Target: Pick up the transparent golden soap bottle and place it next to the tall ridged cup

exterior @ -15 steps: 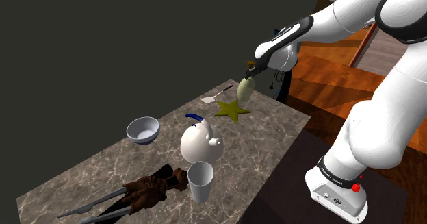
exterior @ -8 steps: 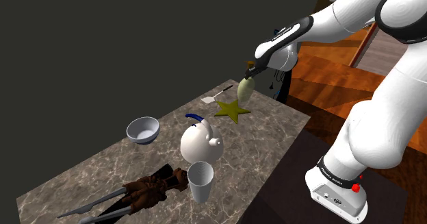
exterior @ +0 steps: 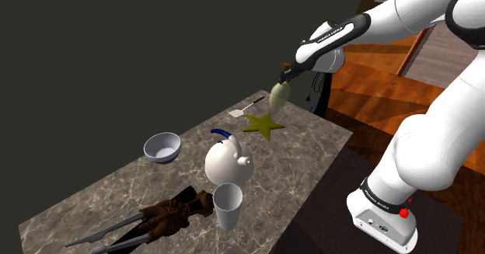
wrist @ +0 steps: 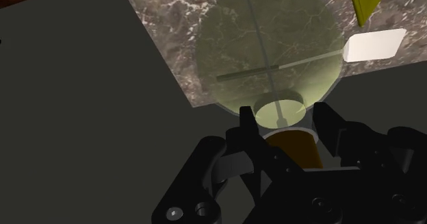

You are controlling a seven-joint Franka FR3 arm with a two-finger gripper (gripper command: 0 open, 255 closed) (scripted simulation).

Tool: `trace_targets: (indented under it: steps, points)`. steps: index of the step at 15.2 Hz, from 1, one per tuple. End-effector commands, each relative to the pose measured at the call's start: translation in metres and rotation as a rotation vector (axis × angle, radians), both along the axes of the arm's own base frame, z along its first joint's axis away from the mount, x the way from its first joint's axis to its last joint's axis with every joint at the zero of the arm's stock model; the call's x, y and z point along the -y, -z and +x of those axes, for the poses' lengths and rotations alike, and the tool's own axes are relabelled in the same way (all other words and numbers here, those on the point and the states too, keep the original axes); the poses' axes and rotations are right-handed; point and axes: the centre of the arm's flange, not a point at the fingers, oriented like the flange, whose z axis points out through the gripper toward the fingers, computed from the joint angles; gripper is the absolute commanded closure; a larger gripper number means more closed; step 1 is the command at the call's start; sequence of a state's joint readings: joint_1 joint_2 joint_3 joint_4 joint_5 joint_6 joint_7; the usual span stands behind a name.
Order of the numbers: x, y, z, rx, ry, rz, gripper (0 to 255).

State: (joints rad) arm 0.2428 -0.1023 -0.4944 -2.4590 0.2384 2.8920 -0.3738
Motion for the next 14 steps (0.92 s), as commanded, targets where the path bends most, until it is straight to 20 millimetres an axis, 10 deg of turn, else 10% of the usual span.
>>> trace_targets:
  steps: [1,14]
  points:
    - [0.001,-0.013,0.000,0.000,0.000,-0.002,255]
    - [0.001,-0.082,0.000,0.000,0.000,-0.002,255]
